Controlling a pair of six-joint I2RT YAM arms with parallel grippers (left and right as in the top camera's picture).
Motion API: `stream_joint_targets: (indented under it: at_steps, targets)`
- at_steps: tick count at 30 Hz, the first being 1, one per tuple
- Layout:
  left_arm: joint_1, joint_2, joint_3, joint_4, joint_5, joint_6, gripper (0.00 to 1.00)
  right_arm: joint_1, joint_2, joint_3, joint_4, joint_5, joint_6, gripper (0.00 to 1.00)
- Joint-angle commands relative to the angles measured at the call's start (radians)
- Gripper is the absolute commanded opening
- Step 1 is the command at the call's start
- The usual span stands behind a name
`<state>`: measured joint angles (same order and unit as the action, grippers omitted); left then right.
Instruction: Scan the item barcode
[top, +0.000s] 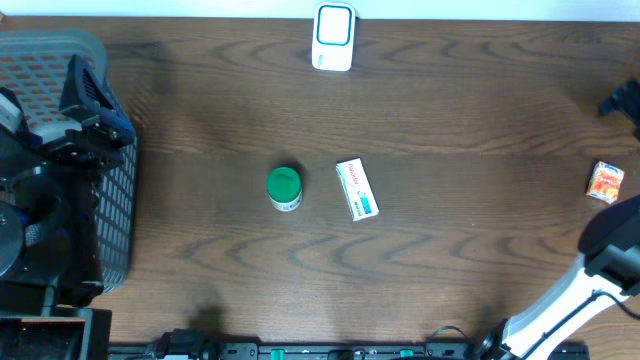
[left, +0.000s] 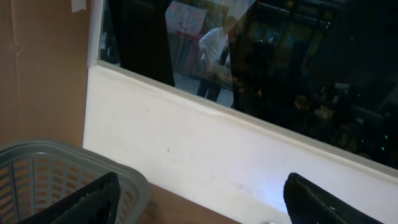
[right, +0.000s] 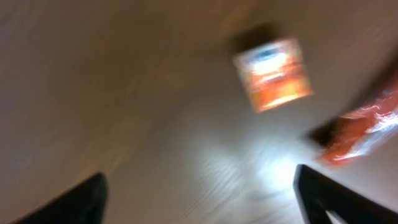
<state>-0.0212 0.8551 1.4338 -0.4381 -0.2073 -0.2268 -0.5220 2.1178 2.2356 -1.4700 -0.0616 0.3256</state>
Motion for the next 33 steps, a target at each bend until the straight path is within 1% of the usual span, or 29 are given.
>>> stream_joint_targets:
  at_steps: [1,2,3,4,5,6,8,12,18,21,25,33]
  targets:
    - [0.004,-0.003,-0.003,0.008,0.015,0.024,0.84,0.159,-0.074,0.031,-0.028,-0.215,-0.005,0.69]
    - [0.004,-0.003,-0.003,0.010,0.016,0.024,0.84,0.213,-0.077,0.031,-0.034,-0.233,-0.004,0.54]
    - [0.004,-0.003,-0.003,0.010,0.015,0.024,0.85,0.262,-0.077,0.030,-0.037,-0.237,0.003,0.35]
    - [0.004,-0.003,-0.003,0.012,0.015,0.024,0.85,0.335,-0.075,0.022,-0.032,-0.225,0.022,0.24]
    - [0.004,-0.003,-0.003,0.014,0.014,0.024,0.85,0.417,-0.070,0.006,-0.010,-0.190,0.047,0.07]
    - [0.004,-0.003,-0.003,0.016,0.013,0.024,0.84,0.467,-0.067,-0.010,0.011,-0.159,0.070,0.02]
    - [0.004,-0.004,-0.003,0.018,0.013,0.024,0.85,0.559,-0.058,-0.055,0.058,-0.097,0.127,0.01]
    - [0.004,-0.014,-0.003,0.023,0.013,0.024,0.85,0.703,-0.034,-0.185,0.162,-0.075,0.158,0.01]
    - [0.004,-0.049,-0.003,0.025,0.013,0.024,0.84,0.881,-0.018,-0.331,0.229,-0.062,0.182,0.01]
    - [0.004,-0.066,-0.003,0.025,0.013,0.024,0.84,0.953,-0.018,-0.379,0.223,0.000,0.183,0.01]
    - [0.004,-0.078,-0.003,0.025,0.013,0.024,0.85,1.003,-0.017,-0.470,0.199,0.151,0.243,0.01]
    - [0.004,-0.082,-0.003,0.025,0.013,0.024,0.84,1.000,-0.017,-0.697,0.254,0.153,0.273,0.01]
